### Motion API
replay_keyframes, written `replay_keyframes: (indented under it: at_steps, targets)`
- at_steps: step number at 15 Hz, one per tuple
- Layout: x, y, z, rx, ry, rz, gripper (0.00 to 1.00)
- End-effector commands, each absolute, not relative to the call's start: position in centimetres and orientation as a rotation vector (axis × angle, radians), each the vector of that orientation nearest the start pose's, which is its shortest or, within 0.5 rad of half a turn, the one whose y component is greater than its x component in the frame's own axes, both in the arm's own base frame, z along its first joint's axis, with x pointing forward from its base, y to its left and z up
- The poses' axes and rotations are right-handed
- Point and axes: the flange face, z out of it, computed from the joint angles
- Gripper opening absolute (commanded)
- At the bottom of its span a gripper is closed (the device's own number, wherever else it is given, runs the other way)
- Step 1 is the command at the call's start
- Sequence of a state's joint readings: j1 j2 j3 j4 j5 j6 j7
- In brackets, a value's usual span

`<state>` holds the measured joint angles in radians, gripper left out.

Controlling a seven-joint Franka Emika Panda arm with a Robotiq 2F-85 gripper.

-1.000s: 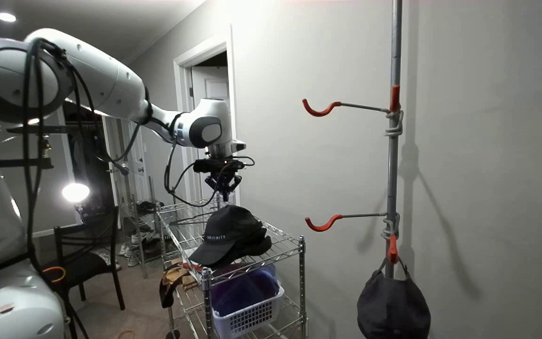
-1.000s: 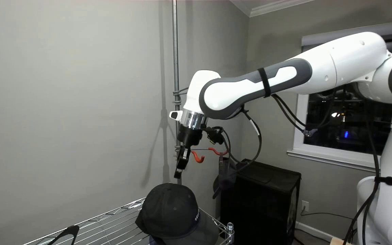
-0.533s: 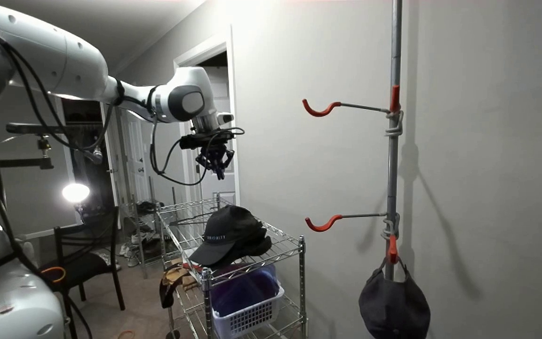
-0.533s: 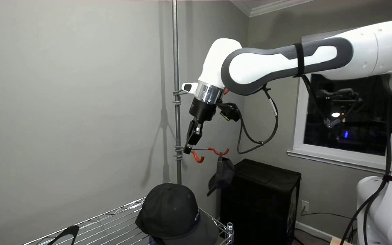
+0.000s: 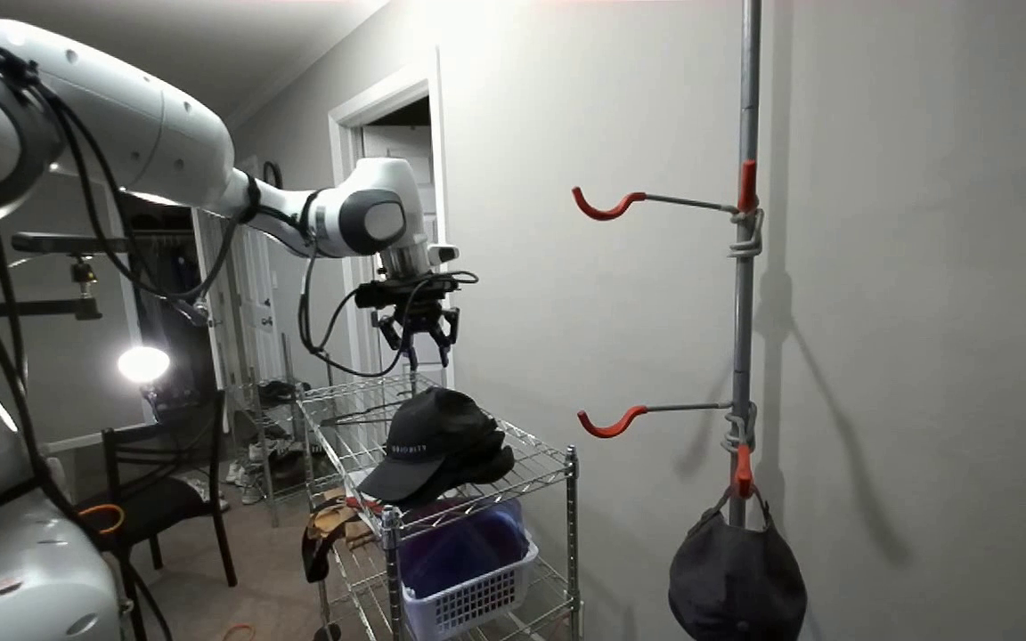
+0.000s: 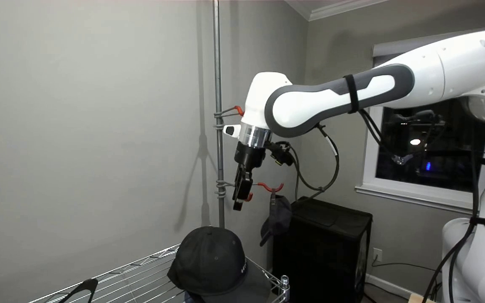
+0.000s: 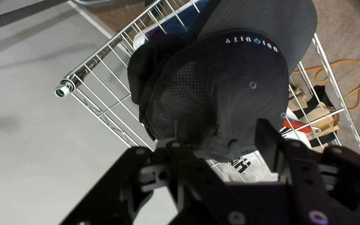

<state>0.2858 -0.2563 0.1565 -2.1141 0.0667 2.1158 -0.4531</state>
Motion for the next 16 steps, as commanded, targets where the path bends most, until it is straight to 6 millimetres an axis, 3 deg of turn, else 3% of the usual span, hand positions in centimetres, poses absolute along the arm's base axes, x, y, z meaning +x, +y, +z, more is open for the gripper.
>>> replay_keyframes:
  at_steps: [1,2,4,11,13,16]
  targets:
    - [46.8,22.9,52.1,-2.766,-1.308,-0.349,0.88]
    - [47.1,23.2,51.3,-2.755,-1.312,-0.33,0.95]
    - [47.6,23.6,50.1,-2.74,-1.308,-0.295,1.0]
    - [48.0,24.9,46.4,-2.655,-1.278,-0.166,1.0]
    - [47.8,25.5,45.8,-2.618,-1.297,-0.149,0.73]
    - [47.7,25.9,45.3,-2.586,-1.312,-0.133,0.53]
